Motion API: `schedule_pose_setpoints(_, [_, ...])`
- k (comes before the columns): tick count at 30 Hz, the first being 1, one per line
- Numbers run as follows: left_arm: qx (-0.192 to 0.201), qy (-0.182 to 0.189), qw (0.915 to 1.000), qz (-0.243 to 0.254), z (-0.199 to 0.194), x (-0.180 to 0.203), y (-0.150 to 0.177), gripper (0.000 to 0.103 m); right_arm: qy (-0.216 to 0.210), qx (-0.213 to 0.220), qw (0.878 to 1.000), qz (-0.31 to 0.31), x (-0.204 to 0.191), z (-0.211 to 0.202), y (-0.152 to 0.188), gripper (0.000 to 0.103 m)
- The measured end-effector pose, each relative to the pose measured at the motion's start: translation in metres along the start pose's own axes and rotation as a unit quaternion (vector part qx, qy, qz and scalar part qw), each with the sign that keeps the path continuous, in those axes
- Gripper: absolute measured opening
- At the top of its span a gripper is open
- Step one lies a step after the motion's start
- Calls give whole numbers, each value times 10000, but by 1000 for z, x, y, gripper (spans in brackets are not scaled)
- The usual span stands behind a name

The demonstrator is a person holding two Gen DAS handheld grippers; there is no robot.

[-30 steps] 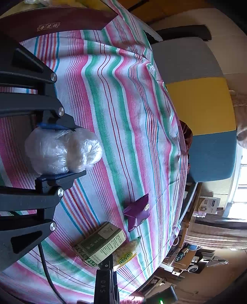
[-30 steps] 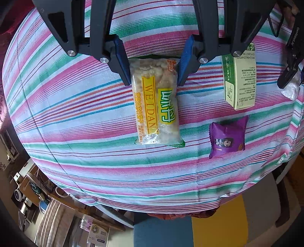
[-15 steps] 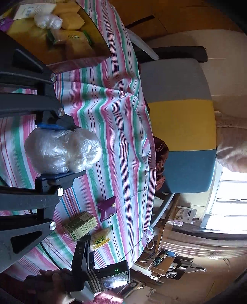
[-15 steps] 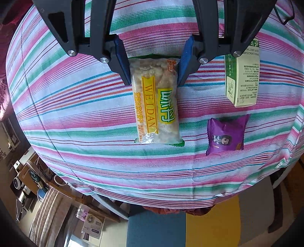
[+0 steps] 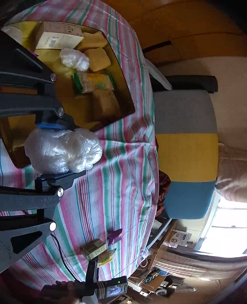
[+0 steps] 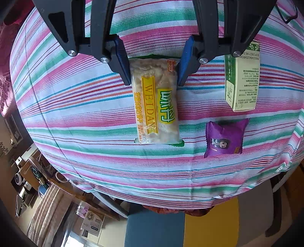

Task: Organize objects
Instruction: 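Carry the cotton ball and WEIDAN packet over the gold tray with both tools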

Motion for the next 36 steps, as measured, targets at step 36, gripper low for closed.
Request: schedule_pose_setpoints(36, [-579,-405,9891,-1290,-1,-136,67,64,-572,276,9969,464,9,-29,-4,48])
Point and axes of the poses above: each gripper's, at about its wrist camera, not at the fingertips, and z roughly the way its jaws point, x to its right, y to its underside, the point moved 2 cm from there along z, roughly the way its jaws point, and after that the axes turned 7 degrees about -x, right-handed, at the moved point
